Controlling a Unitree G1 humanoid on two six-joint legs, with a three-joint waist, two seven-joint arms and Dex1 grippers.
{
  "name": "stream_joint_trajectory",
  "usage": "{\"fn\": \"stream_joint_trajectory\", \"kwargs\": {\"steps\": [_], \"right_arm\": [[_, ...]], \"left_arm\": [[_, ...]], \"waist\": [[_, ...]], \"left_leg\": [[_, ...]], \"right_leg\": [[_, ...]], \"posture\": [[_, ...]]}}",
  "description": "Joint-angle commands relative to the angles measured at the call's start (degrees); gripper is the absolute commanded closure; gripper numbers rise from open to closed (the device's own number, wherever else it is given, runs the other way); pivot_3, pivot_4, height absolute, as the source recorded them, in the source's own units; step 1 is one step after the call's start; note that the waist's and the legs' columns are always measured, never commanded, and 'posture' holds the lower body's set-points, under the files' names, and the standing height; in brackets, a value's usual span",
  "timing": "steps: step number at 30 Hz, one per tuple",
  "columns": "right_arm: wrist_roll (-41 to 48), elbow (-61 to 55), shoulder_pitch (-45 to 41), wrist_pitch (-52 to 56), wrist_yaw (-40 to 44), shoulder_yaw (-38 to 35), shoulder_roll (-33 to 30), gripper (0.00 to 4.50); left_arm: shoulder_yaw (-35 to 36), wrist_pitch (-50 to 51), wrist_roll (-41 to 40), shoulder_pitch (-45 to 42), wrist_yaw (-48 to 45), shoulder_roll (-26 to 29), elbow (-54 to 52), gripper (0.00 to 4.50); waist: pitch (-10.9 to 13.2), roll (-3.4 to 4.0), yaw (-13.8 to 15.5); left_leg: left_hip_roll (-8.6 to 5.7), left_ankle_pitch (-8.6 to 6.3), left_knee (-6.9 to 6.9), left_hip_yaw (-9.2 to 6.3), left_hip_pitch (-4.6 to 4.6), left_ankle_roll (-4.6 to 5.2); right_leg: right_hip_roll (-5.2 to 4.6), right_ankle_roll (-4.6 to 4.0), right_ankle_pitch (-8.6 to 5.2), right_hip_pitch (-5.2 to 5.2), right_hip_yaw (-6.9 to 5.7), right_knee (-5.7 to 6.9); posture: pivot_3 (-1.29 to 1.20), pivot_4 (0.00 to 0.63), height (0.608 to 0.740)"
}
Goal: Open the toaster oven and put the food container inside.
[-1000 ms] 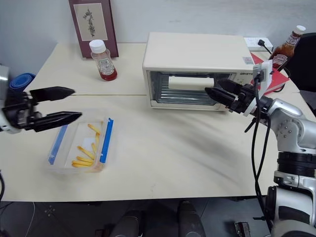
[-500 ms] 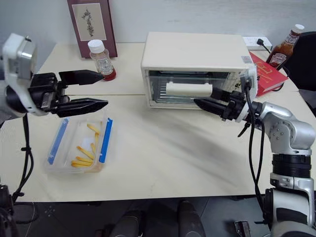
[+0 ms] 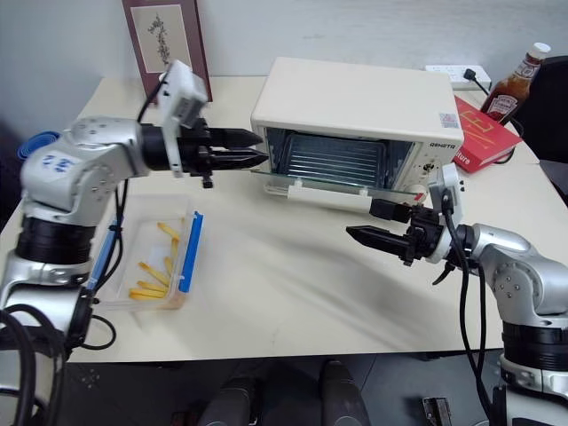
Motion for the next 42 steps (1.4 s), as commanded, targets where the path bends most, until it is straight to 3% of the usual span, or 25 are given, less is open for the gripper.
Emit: {"fn": "stream_joint_trajectory", "kwargs": {"steps": [1,2,11,20,25,31,35,37,42], "right_arm": [[1.2,-3.0,1.4,-1.5,-1.0,-1.7,0.4,0.0],[1.6,-3.7,2.1,-1.5,-1.6,-2.0,0.6,0.0],[5.2,-12.3,11.0,-0.7,-8.3,-7.9,0.7,0.0],[16.0,-25.3,32.4,3.7,-10.1,-24.7,-3.8,0.0],[23.4,-27.1,32.1,3.7,-14.0,-28.7,-6.0,0.0],[26.1,-26.7,25.4,2.9,-16.4,-24.2,-8.2,0.0],[25.9,-25.4,21.2,2.5,-15.4,-20.4,-9.5,0.0],[25.7,-23.9,18.1,2.4,-14.6,-18.2,-10.2,0.0],[23.3,-18.4,9.5,2.5,-10.2,-10.4,-11.2,0.0]], "left_arm": [[-1.0,-6.0,4.7,-3.0,-2.3,-1.5,3.9,4.23],[-1.8,-7.5,6.0,-3.3,-3.2,-2.0,5.0,4.46],[-7.6,-14.7,13.7,-0.8,-13.5,-2.8,7.3,4.46],[-11.0,-18.3,18.8,3.8,-17.2,-4.4,4.1,4.46],[-12.9,-18.5,23.8,5.9,-14.3,-5.7,4.2,4.46],[-13.1,-20.8,27.2,10.1,-12.7,-5.2,0.3,4.46],[-9.9,-17.4,25.4,13.1,-11.5,-4.3,-5.8,4.46],[-5.4,-10.8,21.0,15.0,-11.8,-3.1,-12.2,4.46],[13.1,19.3,4.4,17.4,-8.1,2.9,-31.7,4.46]], "waist": [[0.0,0.0,-0.2],[0.0,0.0,-0.2],[0.0,0.0,0.1],[0.0,0.0,1.4],[0.0,-0.01,1.2],[0.0,-0.01,1.4],[0.0,-0.02,1.5],[0.0,-0.02,1.3],[0.0,-0.07,0.5]], "left_leg": [[0.0,0.0,0.0,0.0,0.03,0.01],[0.0,0.0,-0.01,0.01,0.05,0.01],[0.0,0.01,-0.04,-0.04,0.01,0.02],[-0.03,-0.01,0.03,-0.1,0.04,0.08],[-0.03,0.05,0.04,-0.08,0.23,0.18],[-0.02,0.06,0.02,-0.19,0.16,0.21],[-0.03,0.06,0.02,-0.2,0.1,0.22],[-0.03,0.06,0.02,-0.2,0.09,0.22],[0.05,0.05,-0.01,-0.23,0.12,0.23]], "right_leg": [[0.0,0.0,0.0,0.02,0.0,0.0],[0.0,0.0,0.0,0.02,0.02,0.01],[0.01,0.03,0.02,0.06,0.02,0.1],[0.01,0.07,0.03,0.22,0.05,-0.03],[0.03,0.1,0.05,0.36,0.09,-0.12],[0.04,0.1,0.05,0.33,0.06,-0.12],[0.02,0.11,0.06,0.32,0.06,-0.14],[0.01,0.12,0.06,0.33,0.06,-0.15],[0.06,0.1,0.05,0.26,0.03,-0.02]], "posture": [[0.0,0.15,0.74],[0.0,0.15,0.74],[0.0,0.15,0.74],[0.0,0.15,0.74],[0.0,0.15,0.74],[0.0,0.15,0.74],[0.0,0.15,0.74],[0.0,0.15,0.74],[0.0,0.15,0.74]]}}
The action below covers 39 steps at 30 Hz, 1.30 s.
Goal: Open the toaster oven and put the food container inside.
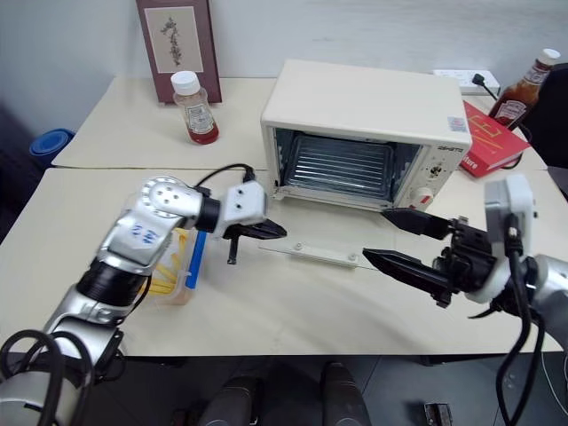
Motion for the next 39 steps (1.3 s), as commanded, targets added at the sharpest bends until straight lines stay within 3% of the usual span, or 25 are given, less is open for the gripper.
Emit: {"fn": "stream_joint_trajectory", "kwargs": {"steps": [1,3,7,12,16,20,22,24,27,28,33,39], "right_arm": [[-2.1,3.1,-4.5,-0.8,4.4,4.7,-1.0,0.0],[-4.1,5.3,-7.1,-1.1,7.1,7.7,-1.1,0.0],[-10.2,13.3,-16.0,-2.8,14.6,15.9,0.0,0.0],[-17.0,22.2,-25.1,-5.4,22.8,23.6,3.0,0.0],[-20.6,27.1,-29.8,-6.8,27.5,27.3,5.9,0.0],[-23.1,30.2,-32.3,-7.4,30.7,29.0,7.9,0.0],[-23.9,30.8,-32.6,-7.4,31.7,29.3,8.4,0.0],[-24.4,30.9,-32.6,-7.2,32.6,29.1,8.6,0.0],[-24.4,30.1,-32.1,-6.5,33.3,28.3,8.2,0.0],[-24.3,29.8,-31.9,-6.2,33.3,28.0,8.0,0.0],[-23.7,28.3,-30.3,-4.9,32.8,26.3,7.0,0.0],[-21.7,24.0,-26.8,-2.5,30.7,23.1,6.2,0.0]], "left_arm": [[14.6,21.9,-11.7,0.6,4.1,3.9,-13.5,4.46],[21.3,30.9,-17.1,3.2,5.0,6.8,-19.6,3.89],[42.3,49.2,-28.6,11.4,2.9,12.5,-31.5,2.63],[69.3,53.7,-41.3,33.2,2.3,17.3,-37.4,1.15],[90.0,53.7,-46.8,53.9,4.4,11.6,-40.4,0.03],[102.7,53.7,-61.2,66.8,13.7,-2.2,-39.0,0.03],[100.4,45.7,-73.0,75.4,27.3,-10.6,-38.1,0.03],[93.5,34.1,-84.6,84.0,41.8,-16.2,-38.2,0.03],[80.5,17.8,-98.4,93.4,60.4,-19.0,-39.1,0.03],[76.3,13.7,-99.9,95.0,64.7,-18.9,-39.9,0.03],[56.0,-5.5,-100.4,97.9,83.3,-18.1,-43.7,0.03],[42.1,-18.9,-100.4,92.8,101.0,-9.1,-46.0,0.03]], "waist": [[0.0,0.0,-0.3],[0.0,0.0,-0.6],[0.1,-0.07,-1.2],[0.1,-0.12,-1.5],[0.1,-0.14,-1.1],[0.1,-0.14,-0.8],[0.1,-0.15,-0.7],[0.0,-0.27,-0.7],[0.0,-0.25,-0.4],[0.0,-0.24,-0.3],[0.0,-0.23,-0.7],[0.0,-0.23,-0.6]], "left_leg": [[0.01,0.0,0.0,0.0,0.01,0.0],[0.0,-0.01,-0.01,-0.03,0.02,0.01],[0.01,-0.01,-0.02,0.04,0.02,0.0],[0.07,-0.03,-0.08,-0.01,0.12,-0.04],[0.13,-0.08,-0.05,-0.01,0.11,-0.19],[0.13,-0.13,-0.02,0.01,0.15,-0.28],[0.12,-0.22,0.02,-0.08,0.18,-0.4],[0.32,-0.28,0.03,-0.14,0.2,-0.48],[0.57,-0.35,0.04,-0.23,0.31,-0.52],[0.56,-0.36,0.03,-0.18,0.38,-0.52],[0.27,-0.41,-0.08,0.27,0.77,-0.57],[0.25,-0.43,-0.07,0.28,0.76,-0.5]], "right_leg": [[0.01,-0.02,-0.01,0.0,-0.01,-0.02],[0.0,-0.02,-0.02,0.02,-0.03,-0.01],[-0.01,-0.02,-0.02,-0.01,-0.01,0.1],[0.0,-0.2,-0.12,-0.04,-0.12,0.02],[-0.05,-0.33,-0.2,-0.07,-0.19,0.02],[-0.16,-0.46,-0.27,-0.03,-0.24,-0.02],[-0.23,-0.64,-0.37,0.07,-0.32,-0.05],[-0.3,-0.66,-0.38,0.09,-0.26,-0.09],[-0.39,-0.9,-0.5,0.13,-0.13,-0.13],[-0.35,-1.31,-0.72,0.16,-0.11,-0.12],[-0.04,-1.42,-0.77,0.49,-0.01,-0.24],[0.03,-1.43,-0.78,0.51,-0.01,-0.27]], "posture": [[0.0,0.15,0.74],[0.0,0.15,0.74],[0.0,0.15,0.74],[0.0,0.15,0.74],[0.0,0.15,0.74],[0.0,0.15,0.74],[0.0,0.15,0.74],[0.0,0.15,0.74],[0.0,0.15,0.74],[0.0,0.15,0.74],[0.0,0.15,0.74],[0.0,0.15,0.74]]}}
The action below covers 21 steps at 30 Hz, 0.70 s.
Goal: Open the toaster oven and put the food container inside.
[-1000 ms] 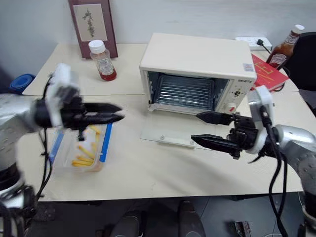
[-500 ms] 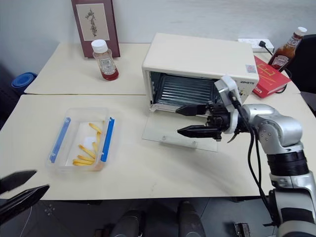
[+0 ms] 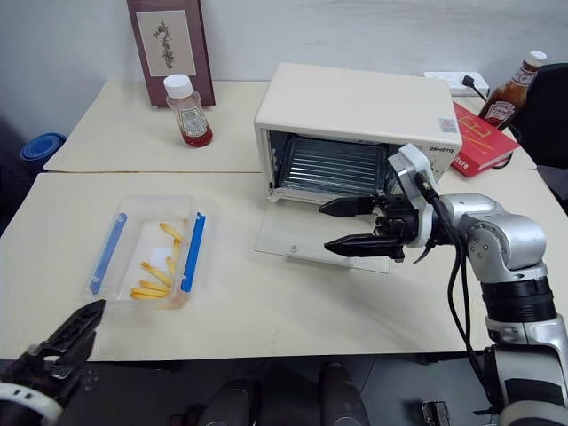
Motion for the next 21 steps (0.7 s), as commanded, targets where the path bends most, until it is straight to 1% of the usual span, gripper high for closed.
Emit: {"fn": "stream_joint_trajectory", "kwargs": {"steps": [1,3,6,9,15,19,21], "right_arm": [[2.7,-4.0,1.0,1.4,-1.3,-4.1,-1.2,0.0],[3.5,-5.3,1.9,2.2,-2.3,-5.2,-1.2,0.0],[4.5,-7.2,3.4,3.0,-3.7,-6.7,-1.4,0.0],[5.1,-8.4,4.8,3.3,-4.5,-7.9,-1.8,0.0],[7.4,-10.9,6.5,3.9,-5.8,-11.3,-3.2,0.0],[8.1,-12.3,8.9,3.3,-6.3,-13.2,-4.0,0.0],[8.5,-13.0,10.0,3.1,-6.6,-14.2,-4.3,0.0]], "left_arm": [[-6.8,-9.0,-0.6,-4.4,8.9,3.2,-3.0,0.03],[-9.4,-11.8,-0.6,-7.6,13.6,5.5,-2.6,0.03],[-13.0,-15.3,-0.6,-13.2,17.6,8.0,-2.6,0.03],[-16.4,-17.2,-0.6,-15.1,23.1,8.9,-1.9,0.03],[-18.7,-21.5,-0.6,-24.6,36.8,6.9,3.6,0.03],[-19.6,-18.7,-0.6,-33.0,40.2,6.5,9.1,0.03],[-19.8,-17.2,-0.6,-36.8,42.5,6.0,10.9,0.41]], "waist": [[0.0,0.0,0.0],[0.0,0.0,0.1],[0.0,0.0,0.2],[0.0,0.0,0.1],[0.0,0.06,0.6],[0.0,0.05,1.4],[0.0,0.05,1.7]], "left_leg": [[-0.02,0.01,0.0,0.02,0.01,0.01],[-0.04,0.01,0.03,0.03,0.03,0.02],[-0.04,0.01,0.01,-0.02,0.15,0.02],[-0.03,-0.01,0.0,-0.05,0.25,0.05],[-0.04,-0.03,0.01,-0.02,0.27,0.12],[-0.04,-0.02,0.02,-0.04,0.29,0.13],[-0.05,-0.02,0.03,-0.05,0.29,0.13]], "right_leg": [[-0.01,0.0,0.0,0.01,0.01,0.01],[-0.01,0.01,0.0,0.07,0.01,0.0],[0.03,0.0,0.0,0.23,-0.03,-0.03],[0.04,0.0,0.0,0.38,-0.05,-0.09],[0.05,0.05,0.03,0.44,-0.03,-0.18],[0.06,0.1,0.06,0.5,-0.05,-0.24],[0.06,0.11,0.06,0.53,-0.05,-0.26]], "posture": [[0.0,0.15,0.74],[0.0,0.15,0.74],[0.0,0.15,0.74],[0.0,0.15,0.74],[0.0,0.15,0.74],[0.0,0.15,0.74],[0.0,0.15,0.74]]}}
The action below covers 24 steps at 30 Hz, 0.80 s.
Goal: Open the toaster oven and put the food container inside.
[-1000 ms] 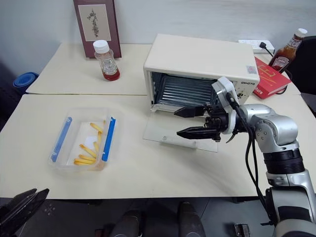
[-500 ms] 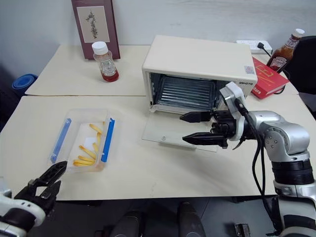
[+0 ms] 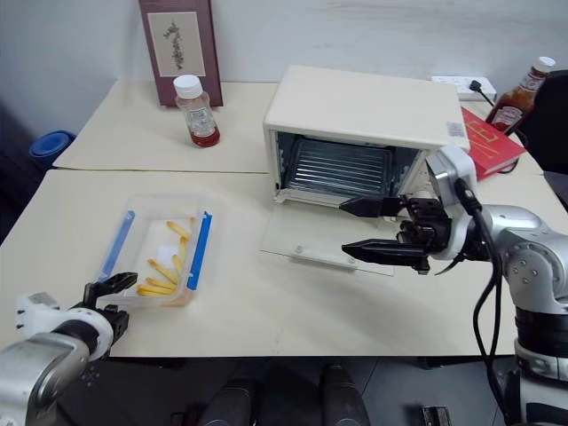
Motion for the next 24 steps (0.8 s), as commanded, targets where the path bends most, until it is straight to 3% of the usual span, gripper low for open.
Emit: {"fn": "stream_joint_trajectory", "kwargs": {"steps": [1,12,17,20,24], "right_arm": [[2.1,-2.5,1.6,-0.6,-0.4,-3.5,-1.2,0.0],[3.0,-3.1,3.3,-1.2,-2.7,-4.9,-1.3,0.0],[3.2,-3.4,3.7,-1.3,-3.6,-5.5,-1.5,0.0],[3.2,-4.6,5.8,-1.4,-3.7,-6.9,-2.2,0.0],[3.4,-4.4,8.5,-0.5,-3.2,-8.8,-4.3,0.0]], "left_arm": [[-0.2,2.6,0.0,-5.5,4.1,-0.6,2.0,0.59],[-1.8,4.9,0.0,-18.3,18.3,-2.4,2.3,3.82],[0.7,9.3,0.0,-20.9,20.5,-0.4,6.2,4.43],[4.1,16.7,0.0,-20.4,16.1,2.9,10.9,4.46],[9.8,36.7,0.0,-24.2,-5.1,13.5,22.8,4.46]], "waist": [[0.0,0.0,0.3],[0.0,0.0,1.2],[0.0,0.0,1.2],[0.0,0.0,1.1],[0.0,-0.01,1.2]], "left_leg": [[-0.01,0.0,0.0,0.0,-0.01,0.0],[-0.02,0.04,-0.02,-0.02,-0.01,-0.07],[-0.04,0.06,-0.02,-0.02,-0.04,-0.08],[-0.03,0.05,-0.08,0.01,-0.04,-0.09],[0.01,0.07,-0.15,-0.04,-0.06,-0.1]], "right_leg": [[-0.01,0.01,0.01,0.0,0.01,-0.01],[-0.02,0.3,0.17,0.0,-0.01,-0.08],[-0.02,0.28,0.17,0.03,0.0,-0.2],[-0.02,0.29,0.18,0.0,0.0,-0.23],[0.04,0.2,0.12,-0.05,-0.11,-0.24]], "posture": [[0.0,0.15,0.74],[0.0,0.15,0.74],[0.0,0.15,0.74],[0.0,0.15,0.74],[0.0,0.15,0.74]]}}
